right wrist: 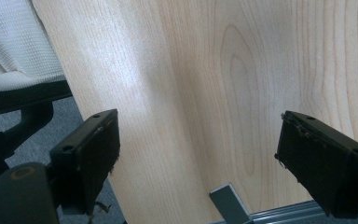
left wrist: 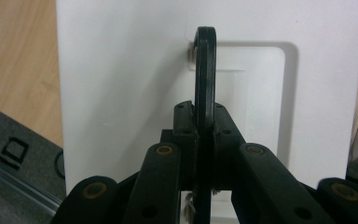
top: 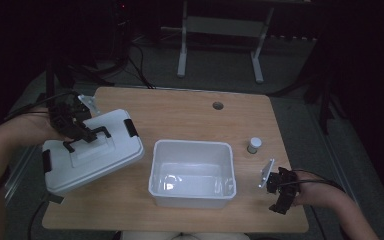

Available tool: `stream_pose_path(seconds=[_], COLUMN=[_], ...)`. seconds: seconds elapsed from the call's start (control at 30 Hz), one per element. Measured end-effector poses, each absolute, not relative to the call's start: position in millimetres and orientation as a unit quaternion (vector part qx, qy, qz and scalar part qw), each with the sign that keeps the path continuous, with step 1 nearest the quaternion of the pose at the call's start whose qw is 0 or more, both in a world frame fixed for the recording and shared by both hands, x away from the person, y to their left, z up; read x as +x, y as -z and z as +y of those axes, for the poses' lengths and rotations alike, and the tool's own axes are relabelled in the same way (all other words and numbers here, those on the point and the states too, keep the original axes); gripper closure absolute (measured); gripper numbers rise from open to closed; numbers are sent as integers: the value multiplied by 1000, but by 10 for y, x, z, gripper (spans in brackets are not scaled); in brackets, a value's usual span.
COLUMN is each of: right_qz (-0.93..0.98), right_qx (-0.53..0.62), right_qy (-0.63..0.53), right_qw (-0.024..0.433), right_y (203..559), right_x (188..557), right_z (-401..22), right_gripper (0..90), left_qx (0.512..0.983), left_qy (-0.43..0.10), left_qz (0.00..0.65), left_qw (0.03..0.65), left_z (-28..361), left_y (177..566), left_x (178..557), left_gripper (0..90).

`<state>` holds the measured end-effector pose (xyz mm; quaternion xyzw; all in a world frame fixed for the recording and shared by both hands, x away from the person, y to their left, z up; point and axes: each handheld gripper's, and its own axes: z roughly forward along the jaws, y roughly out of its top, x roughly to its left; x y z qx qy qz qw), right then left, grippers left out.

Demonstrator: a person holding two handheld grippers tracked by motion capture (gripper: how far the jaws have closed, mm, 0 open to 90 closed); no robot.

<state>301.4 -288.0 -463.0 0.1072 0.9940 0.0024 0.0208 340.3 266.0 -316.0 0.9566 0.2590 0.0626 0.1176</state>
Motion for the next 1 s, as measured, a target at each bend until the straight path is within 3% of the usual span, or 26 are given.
stream_pose_path(seconds=[0.47, 1.0], right_qz=[994, 994], right_qx=[105, 106], right_qy=[-5, -17], right_qw=[23, 28], right_y=[4641, 4716], right_x=[3019, 3029], right_z=[-2855, -2895], right_gripper=[129, 130], left_qx=[946, 953], left_qy=[-60, -35], left_qz=[293, 283], left_qw=[123, 102], left_z=[2833, 2566], left_y=[3584, 4272], left_x=[3557, 3889], left_gripper=[833, 833])
